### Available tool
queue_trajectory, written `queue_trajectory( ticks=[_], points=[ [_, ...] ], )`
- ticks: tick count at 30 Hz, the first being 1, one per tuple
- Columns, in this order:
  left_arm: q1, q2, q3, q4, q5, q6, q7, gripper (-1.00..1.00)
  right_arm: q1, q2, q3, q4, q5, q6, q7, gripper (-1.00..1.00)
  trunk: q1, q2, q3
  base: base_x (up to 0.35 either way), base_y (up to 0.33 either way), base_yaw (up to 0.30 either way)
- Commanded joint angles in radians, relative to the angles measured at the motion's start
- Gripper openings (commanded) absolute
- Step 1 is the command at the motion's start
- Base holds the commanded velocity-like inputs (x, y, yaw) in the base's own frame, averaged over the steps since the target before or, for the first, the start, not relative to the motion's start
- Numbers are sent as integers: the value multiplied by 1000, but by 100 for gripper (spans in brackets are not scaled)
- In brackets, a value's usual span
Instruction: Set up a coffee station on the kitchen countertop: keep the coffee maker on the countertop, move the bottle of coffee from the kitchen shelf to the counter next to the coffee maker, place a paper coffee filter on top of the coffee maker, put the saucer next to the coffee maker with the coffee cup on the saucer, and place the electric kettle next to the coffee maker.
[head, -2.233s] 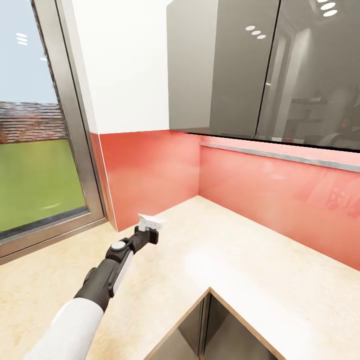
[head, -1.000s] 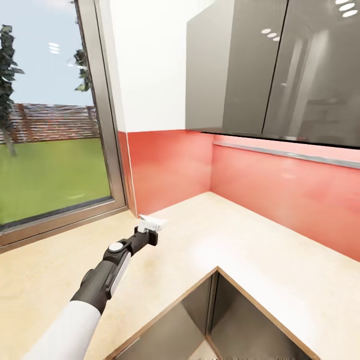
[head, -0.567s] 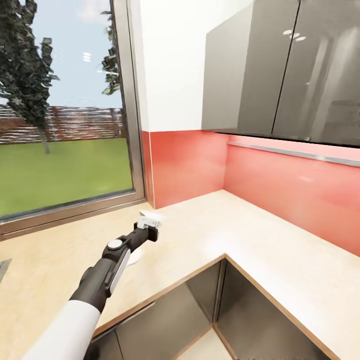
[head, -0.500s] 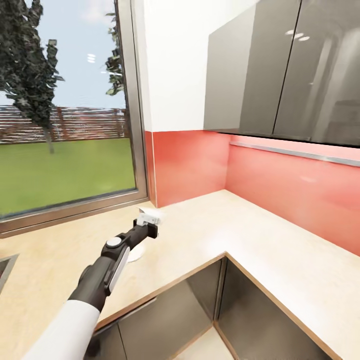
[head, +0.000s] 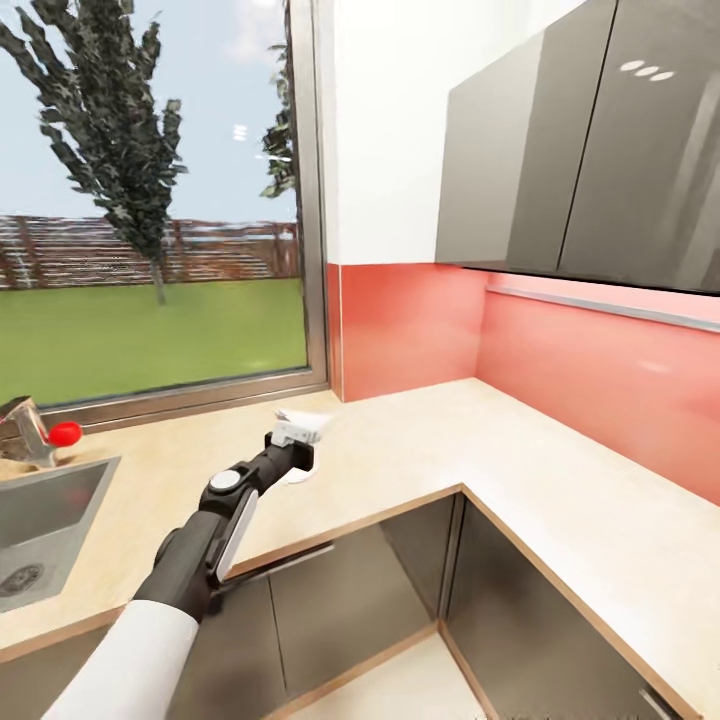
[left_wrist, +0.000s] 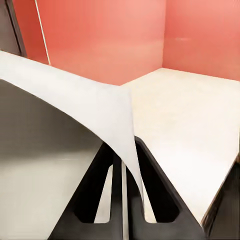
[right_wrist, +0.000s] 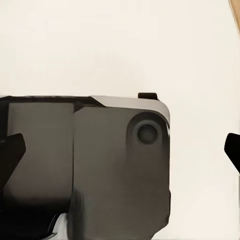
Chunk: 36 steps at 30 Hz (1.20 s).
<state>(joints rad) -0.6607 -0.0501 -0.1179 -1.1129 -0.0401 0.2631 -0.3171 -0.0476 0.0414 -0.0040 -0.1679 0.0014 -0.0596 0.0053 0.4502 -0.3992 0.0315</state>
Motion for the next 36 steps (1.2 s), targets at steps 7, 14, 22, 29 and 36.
queue_trajectory(
  ticks=[7, 14, 22, 29, 36],
  points=[
    [1, -1, 1, 1, -7, 4, -4, -100, 0, 0, -1, 1, 0, -4, 0, 100, 0, -1, 4, -330, -151, 131],
    [1, -1, 1, 1, -7, 4, -4, -100, 0, 0, -1, 1, 0, -3, -1, 100, 0, -1, 4, -311, -171, 9],
    [1, -1, 1, 1, -7, 4, -4, -100, -1, 0, -1, 0, 0, -4, -1, 100, 0, -1, 4, -308, -172, 6],
    [1, -1, 1, 1, -7, 4, -4, -100, -1, 0, -1, 1, 0, -4, -1, 100, 0, -1, -3, -308, -172, 145],
    [1, -1, 3, -1, -7, 4, -4, -100, 0, 0, -1, 1, 0, -5, -1, 100, 0, -1, -8, -313, -104, 234]
  ],
)
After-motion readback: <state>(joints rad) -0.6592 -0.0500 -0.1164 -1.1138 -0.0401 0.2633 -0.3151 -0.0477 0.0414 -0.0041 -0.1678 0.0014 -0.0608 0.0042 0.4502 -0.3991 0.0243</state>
